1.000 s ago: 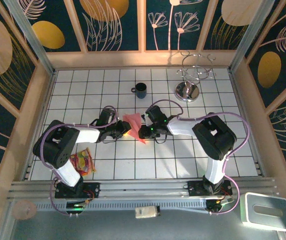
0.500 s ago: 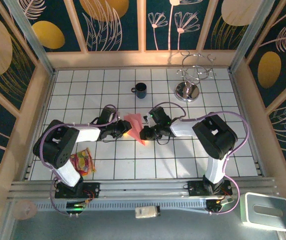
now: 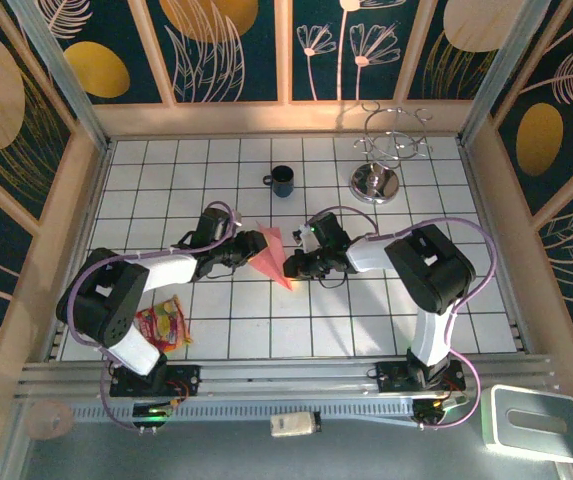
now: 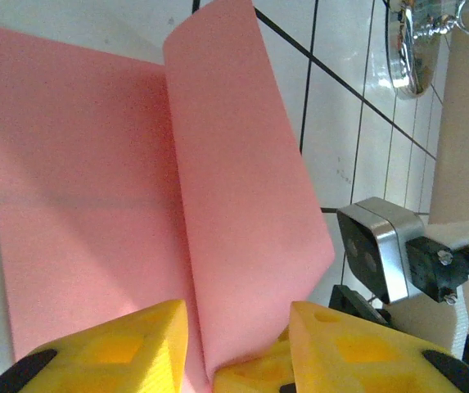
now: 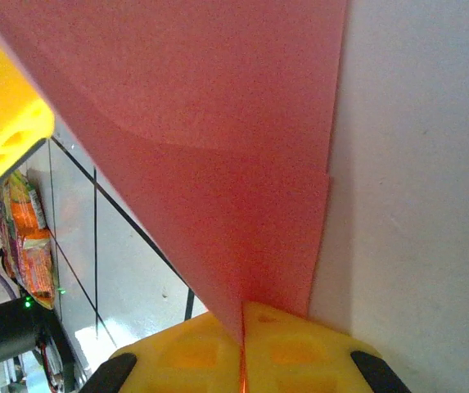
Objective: Fold a paper plane with a square sheet of paper (pick it up from the middle)
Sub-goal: Fourth fold the wing at the center of the table.
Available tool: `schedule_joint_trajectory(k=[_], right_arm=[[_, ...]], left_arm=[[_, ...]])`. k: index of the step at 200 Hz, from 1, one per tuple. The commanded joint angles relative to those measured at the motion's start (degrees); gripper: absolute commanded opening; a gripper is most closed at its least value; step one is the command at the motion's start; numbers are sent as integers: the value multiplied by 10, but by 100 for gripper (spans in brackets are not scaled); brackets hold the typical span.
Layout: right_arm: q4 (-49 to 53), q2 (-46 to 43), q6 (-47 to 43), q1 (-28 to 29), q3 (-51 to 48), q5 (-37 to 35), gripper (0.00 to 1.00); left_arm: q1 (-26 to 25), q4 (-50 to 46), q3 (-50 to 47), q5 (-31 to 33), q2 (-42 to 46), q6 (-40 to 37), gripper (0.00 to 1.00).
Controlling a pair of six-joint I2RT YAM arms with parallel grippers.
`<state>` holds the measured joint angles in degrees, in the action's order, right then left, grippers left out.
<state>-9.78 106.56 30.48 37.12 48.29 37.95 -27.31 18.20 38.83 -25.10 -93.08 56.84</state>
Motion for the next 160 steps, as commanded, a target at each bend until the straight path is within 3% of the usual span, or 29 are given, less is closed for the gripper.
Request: schedule_joint_trajectory(k=[1, 39, 121, 160], right_arm=[[-12, 11, 5, -4, -6, 20, 9], [-10, 12, 6, -6, -6, 21, 10], [-9, 17, 6, -6, -5, 26, 10], [-12, 16, 9, -6, -5, 26, 11]], left_arm=[[-10, -7, 19, -6, -19, -23, 40], [-22, -87, 59, 42, -42, -58, 44], [-32, -127, 94, 57, -92, -75, 48], [-32, -158, 95, 89, -98, -71, 45]])
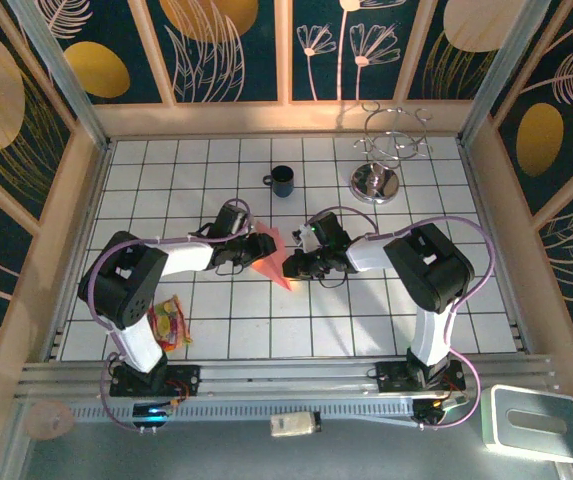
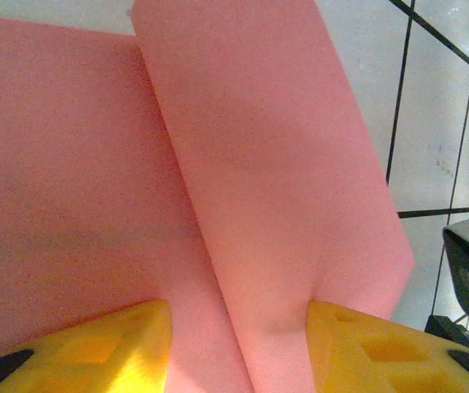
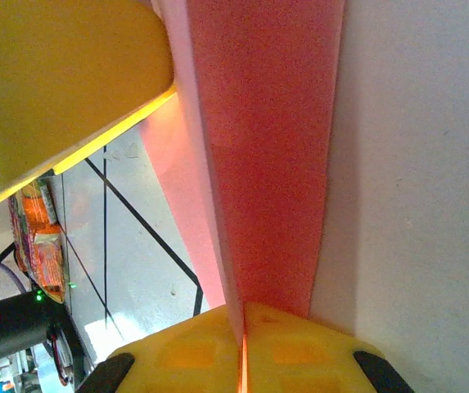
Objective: Fold a paper plane with a square sheet of paper (pick it up from the middle)
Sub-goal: Fourth fold the wing at the center of the table.
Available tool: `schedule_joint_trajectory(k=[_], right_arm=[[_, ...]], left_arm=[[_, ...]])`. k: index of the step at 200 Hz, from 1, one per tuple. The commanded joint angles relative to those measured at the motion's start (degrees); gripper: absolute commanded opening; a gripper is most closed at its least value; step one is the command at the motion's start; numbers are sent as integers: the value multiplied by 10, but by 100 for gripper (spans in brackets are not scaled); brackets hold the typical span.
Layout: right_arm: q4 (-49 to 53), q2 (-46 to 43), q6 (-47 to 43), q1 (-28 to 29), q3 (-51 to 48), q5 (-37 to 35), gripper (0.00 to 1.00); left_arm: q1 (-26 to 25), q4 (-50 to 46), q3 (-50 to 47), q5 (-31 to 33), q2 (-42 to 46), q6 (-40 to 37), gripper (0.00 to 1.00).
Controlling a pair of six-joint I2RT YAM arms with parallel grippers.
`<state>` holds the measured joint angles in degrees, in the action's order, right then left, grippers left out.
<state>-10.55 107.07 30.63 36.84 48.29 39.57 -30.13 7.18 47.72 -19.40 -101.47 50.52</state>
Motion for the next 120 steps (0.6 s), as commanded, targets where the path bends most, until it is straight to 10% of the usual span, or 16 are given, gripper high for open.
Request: schedule_joint_trajectory(k=[1, 120], right_arm=[[-4, 11, 8, -3, -5, 10, 12], [-54, -94, 43, -7, -37, -10, 36]], left_arm=[[-4, -49, 6, 33, -14, -8, 44], [-5, -95, 4, 83, -35, 10, 35]])
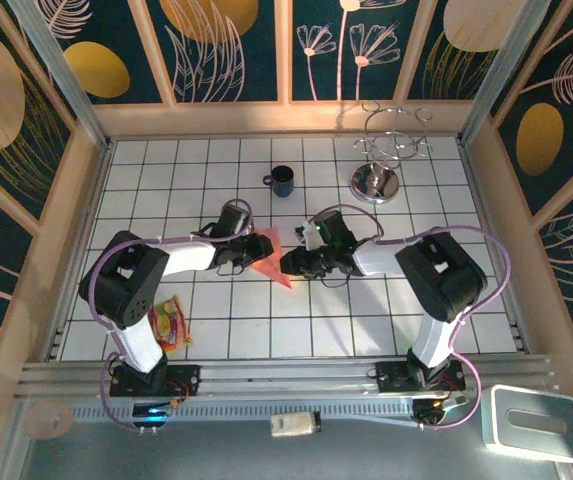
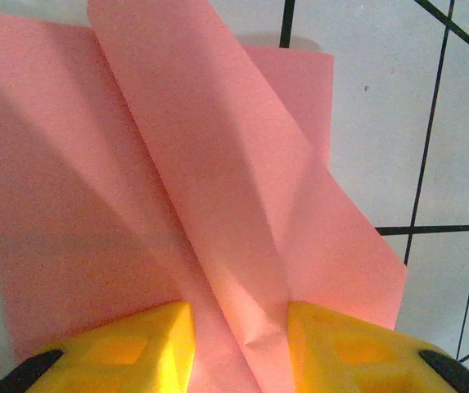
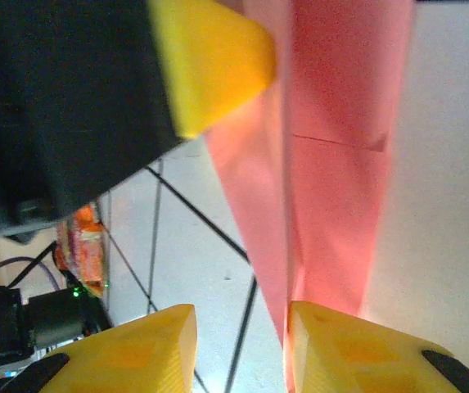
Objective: Fold a paper plane with a square sheet of paper (pick it up from the middle)
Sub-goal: Fourth fold the wing at the center of the table.
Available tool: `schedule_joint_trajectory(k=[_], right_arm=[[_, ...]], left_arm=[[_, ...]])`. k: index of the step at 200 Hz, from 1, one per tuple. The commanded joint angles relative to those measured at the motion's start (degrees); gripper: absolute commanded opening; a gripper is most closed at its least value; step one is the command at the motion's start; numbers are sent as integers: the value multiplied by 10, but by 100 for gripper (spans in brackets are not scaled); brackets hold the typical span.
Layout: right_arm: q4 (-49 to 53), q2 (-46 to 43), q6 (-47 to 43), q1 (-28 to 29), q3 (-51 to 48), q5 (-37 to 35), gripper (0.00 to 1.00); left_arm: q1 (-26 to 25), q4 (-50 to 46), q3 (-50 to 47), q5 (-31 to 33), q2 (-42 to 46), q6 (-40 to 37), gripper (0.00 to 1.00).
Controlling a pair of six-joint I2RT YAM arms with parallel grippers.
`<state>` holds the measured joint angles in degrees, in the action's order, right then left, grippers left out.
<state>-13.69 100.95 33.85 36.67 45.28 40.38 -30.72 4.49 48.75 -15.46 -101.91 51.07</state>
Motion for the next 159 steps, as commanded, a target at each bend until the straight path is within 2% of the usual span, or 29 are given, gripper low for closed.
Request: schedule_joint_trajectory(k=[1, 36, 77, 159], right_arm=[[-22, -34, 11, -5, -7, -19, 36], [-17, -55, 8, -5, -13, -63, 35], [28, -21, -19, 13, 16, -104, 33], [23, 9, -40, 21, 18, -69, 25]], left_arm=[[1, -68, -7, 43, -31, 4, 35], [2, -73, -7, 50, -34, 8, 33], [2, -82, -8, 57, -36, 10, 33], [2, -98, -1, 61, -43, 7, 32]])
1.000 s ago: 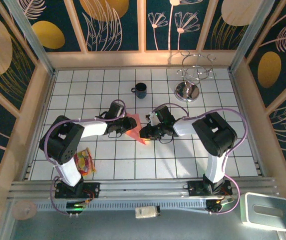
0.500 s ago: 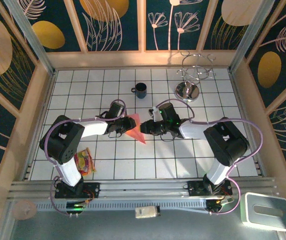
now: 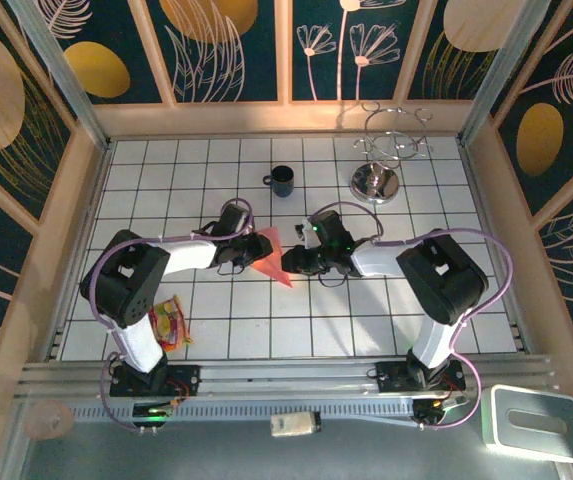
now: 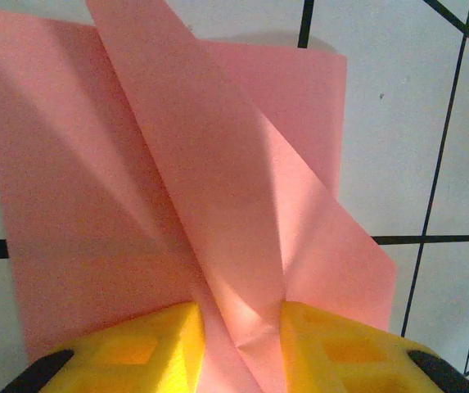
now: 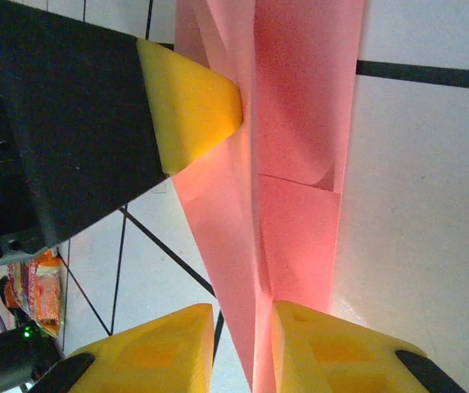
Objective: Fold a paper plane with a square sheet of paper (pick it up from the middle)
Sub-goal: Fourth fold the wing at the center of the table.
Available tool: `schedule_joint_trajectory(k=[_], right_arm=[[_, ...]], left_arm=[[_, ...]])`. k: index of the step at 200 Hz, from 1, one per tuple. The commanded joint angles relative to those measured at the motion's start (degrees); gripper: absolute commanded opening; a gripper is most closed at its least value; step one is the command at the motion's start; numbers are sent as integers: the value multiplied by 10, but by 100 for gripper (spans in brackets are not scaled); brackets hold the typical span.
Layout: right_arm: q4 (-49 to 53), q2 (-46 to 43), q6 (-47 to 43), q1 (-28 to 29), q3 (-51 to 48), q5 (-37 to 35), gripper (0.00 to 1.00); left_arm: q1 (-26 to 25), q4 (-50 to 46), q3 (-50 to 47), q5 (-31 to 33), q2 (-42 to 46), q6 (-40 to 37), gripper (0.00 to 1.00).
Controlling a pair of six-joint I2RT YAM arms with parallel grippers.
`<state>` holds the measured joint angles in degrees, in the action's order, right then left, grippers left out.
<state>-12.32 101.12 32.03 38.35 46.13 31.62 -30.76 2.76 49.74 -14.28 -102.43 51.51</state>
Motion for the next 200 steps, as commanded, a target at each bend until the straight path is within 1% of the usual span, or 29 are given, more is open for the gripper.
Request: schedule_joint_trajectory(k=[1, 42, 113, 200], right_arm=[[10, 8, -22, 4, 10, 19, 25], [24, 15, -49, 8, 10, 27, 24], [24, 24, -56, 9, 2, 25, 19], [4, 33, -56, 7, -14, 48, 12]], left_arm=[[2, -80, -11, 49, -37, 2, 32], [2, -87, -10, 54, -40, 3, 33], [2, -94, -9, 61, -40, 4, 30], [2, -101, -4, 64, -36, -1, 29]])
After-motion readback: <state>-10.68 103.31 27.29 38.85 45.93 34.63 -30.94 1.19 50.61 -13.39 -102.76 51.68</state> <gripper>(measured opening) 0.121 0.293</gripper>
